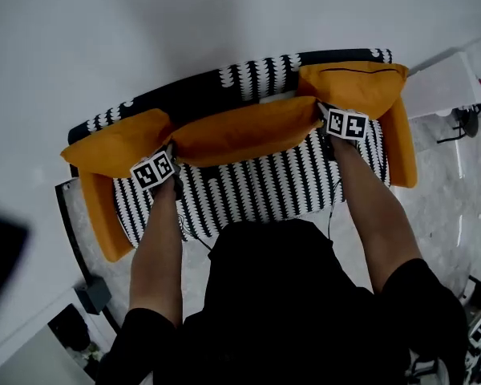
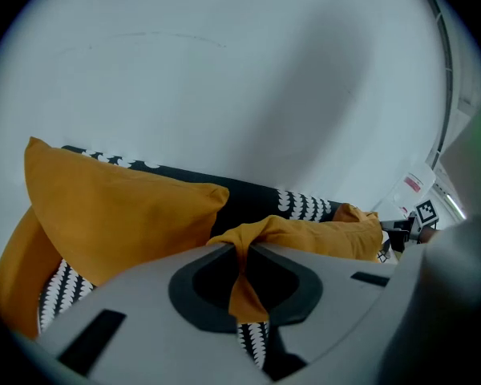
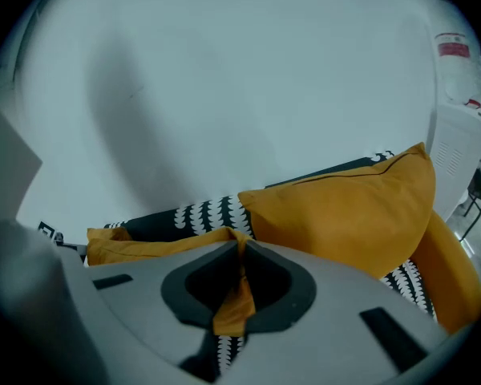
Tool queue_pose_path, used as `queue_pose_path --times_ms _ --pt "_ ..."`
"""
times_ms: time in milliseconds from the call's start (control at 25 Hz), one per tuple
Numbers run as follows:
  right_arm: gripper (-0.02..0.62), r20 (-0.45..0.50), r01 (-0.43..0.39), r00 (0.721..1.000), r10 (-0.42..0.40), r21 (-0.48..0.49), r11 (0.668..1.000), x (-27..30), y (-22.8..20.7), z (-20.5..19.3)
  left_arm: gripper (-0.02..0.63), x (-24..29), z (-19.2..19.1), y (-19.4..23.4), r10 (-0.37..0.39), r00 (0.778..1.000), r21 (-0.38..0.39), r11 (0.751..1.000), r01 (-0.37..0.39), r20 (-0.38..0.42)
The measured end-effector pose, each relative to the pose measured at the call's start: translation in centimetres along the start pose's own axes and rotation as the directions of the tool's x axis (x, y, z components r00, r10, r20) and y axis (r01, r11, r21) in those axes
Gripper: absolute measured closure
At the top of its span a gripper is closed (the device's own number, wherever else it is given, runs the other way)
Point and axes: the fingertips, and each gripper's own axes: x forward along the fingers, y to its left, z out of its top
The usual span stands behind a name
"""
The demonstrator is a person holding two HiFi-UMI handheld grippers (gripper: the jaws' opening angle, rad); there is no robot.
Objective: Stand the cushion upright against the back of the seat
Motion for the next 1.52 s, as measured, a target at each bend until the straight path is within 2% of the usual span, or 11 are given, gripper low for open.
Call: queue_pose_path --times_ms 160,520,800,1040,1120,1240,1360,1520 --pt "0.541 -0.062 0.052 0.997 -0.054 -0.037 0.998 2.2 -0.3 0.7 0.569 1.8 0.7 0.7 0.01 1.0 0.0 1.0 -0.01 -0.022" --pt "0.541 -0.147 0.108 0.982 -0.115 -0.054 0.993 4.8 -0.8 1.1 0.568 3.4 1.6 1.3 -0.032 0.998 0.042 0.998 0.035 -0.063" --pt "0.541 -0.084 0.164 0.981 -0.172 -0.092 0.982 3.3 -1.4 3.7 0.555 2.8 2.2 1.5 -0.035 0.995 0.087 0.995 0.042 -0.09" --pt "0.541 -0.01 0.173 0.984 -0.176 -0.141 0.975 0.3 -1.2 5.8 0.511 0.5 3.4 2.0 -0.024 0.999 0.099 0.995 0.028 -0.041" --pt "0.535 0.032 0.157 0.987 -0.154 -0.132 0.979 -1.1 -0.5 6.5 0.508 -0.5 4.1 2.1 -0.023 1.0 0.108 0.994 0.024 -0.011" --pt "0.52 0.13 0.071 0.989 -0.066 -0.037 0.997 -3.5 1.5 7.6 0.508 -2.3 5.7 1.5 -0.038 0.998 0.11 0.993 0.032 0.057" --pt "0.517 0.216 -0.04 0.976 0.033 0.03 0.999 -6.7 4.2 7.3 0.508 -3.8 6.2 0.2 -0.079 0.99 0.121 0.991 0.065 0.115" --pt "0.517 0.27 -0.159 0.952 0.145 0.03 0.987 -11.0 7.5 5.7 0.508 -6.5 6.2 -3.3 -0.138 0.974 0.172 0.979 0.107 0.182"
